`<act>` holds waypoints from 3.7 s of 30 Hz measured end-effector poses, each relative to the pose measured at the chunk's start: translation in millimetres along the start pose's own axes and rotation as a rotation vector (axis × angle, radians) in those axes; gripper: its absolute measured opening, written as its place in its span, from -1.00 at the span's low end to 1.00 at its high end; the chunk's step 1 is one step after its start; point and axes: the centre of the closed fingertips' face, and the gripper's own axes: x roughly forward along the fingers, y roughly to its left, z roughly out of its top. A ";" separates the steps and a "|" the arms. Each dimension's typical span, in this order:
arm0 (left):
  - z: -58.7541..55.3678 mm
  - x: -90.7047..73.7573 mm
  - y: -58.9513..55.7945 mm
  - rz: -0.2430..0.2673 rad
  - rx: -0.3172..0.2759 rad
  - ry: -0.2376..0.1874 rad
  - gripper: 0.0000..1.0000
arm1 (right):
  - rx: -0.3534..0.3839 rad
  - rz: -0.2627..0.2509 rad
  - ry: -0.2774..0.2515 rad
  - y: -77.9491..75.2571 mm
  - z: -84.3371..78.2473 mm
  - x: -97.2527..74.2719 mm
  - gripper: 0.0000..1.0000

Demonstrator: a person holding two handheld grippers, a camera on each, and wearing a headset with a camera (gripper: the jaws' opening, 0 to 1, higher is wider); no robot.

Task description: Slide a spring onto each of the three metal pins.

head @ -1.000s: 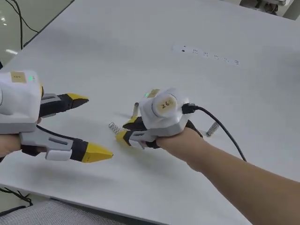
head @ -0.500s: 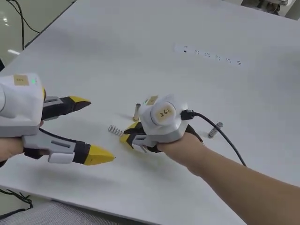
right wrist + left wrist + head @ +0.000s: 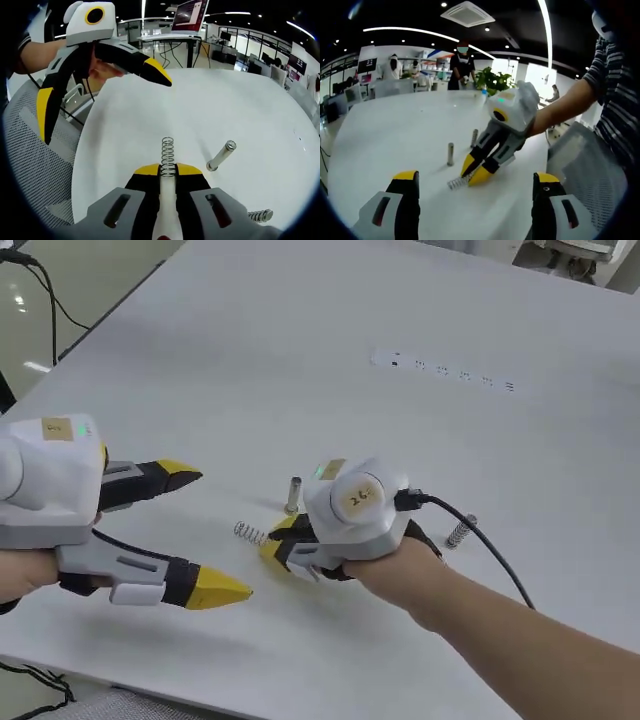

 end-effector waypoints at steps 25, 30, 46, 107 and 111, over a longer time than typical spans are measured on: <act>11.4 24.7 -22.5 -0.092 0.028 -0.004 0.66 | -0.053 -0.044 -0.031 -13.2 -6.3 -73.7 -0.84; 13.9 29.0 -26.4 -0.111 0.027 -0.006 0.62 | -0.079 -0.036 -0.027 -12.8 -8.5 -83.1 -0.84; 16.6 49.9 -33.4 -0.175 0.045 0.005 0.39 | -0.115 0.004 -0.018 -9.2 -26.7 -102.8 -0.84; 30.2 79.9 -74.1 -0.383 0.158 -0.031 -0.95 | -0.256 0.070 -0.081 16.3 -17.3 -127.3 -0.84; 28.5 79.8 -76.6 -0.400 0.159 -0.021 -0.95 | -0.209 0.075 -0.077 18.4 -19.6 -127.1 -0.83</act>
